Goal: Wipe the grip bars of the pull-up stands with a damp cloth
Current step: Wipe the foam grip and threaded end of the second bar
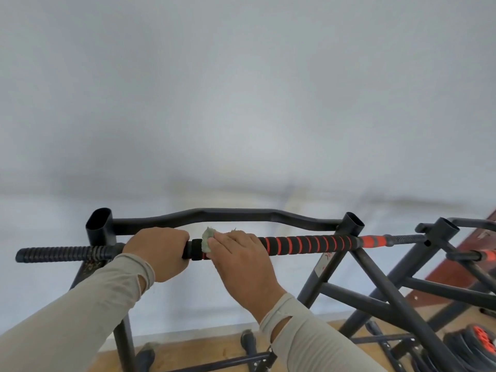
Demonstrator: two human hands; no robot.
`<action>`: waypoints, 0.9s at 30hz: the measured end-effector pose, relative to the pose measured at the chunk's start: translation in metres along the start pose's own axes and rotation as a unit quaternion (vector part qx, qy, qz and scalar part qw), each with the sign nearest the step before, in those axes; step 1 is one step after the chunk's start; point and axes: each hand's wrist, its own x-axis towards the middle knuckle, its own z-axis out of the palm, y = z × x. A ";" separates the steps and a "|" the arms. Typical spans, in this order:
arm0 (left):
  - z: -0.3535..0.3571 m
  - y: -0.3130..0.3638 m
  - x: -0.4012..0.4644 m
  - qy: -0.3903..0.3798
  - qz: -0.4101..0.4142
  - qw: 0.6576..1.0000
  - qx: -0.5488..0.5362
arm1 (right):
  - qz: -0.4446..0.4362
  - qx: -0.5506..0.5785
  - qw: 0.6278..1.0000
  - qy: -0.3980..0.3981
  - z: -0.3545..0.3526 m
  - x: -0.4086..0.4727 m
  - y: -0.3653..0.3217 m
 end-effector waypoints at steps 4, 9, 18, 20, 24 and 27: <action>-0.002 -0.002 -0.001 -0.006 0.009 1.000 -0.015 | -0.004 -0.023 0.999 0.035 -0.005 -0.009 0.030; -0.004 -0.005 0.000 -0.011 0.014 1.000 -0.019 | 0.067 -0.098 0.993 -0.008 -0.031 -0.047 0.095; -0.011 -0.004 0.002 -0.070 0.013 0.997 -0.036 | 0.432 -0.294 0.822 -0.229 -0.128 -0.098 0.186; -0.010 -0.004 0.004 -0.076 0.014 0.996 -0.038 | 0.439 -0.256 0.844 -0.174 -0.132 -0.093 0.183; -0.011 -0.006 0.004 -0.075 0.025 0.996 -0.049 | 0.455 -0.031 0.885 -0.093 -0.099 -0.073 0.164; -0.010 -0.012 -0.002 -0.031 0.038 0.993 -0.110 | 0.472 0.003 0.882 -0.018 -0.057 -0.065 0.143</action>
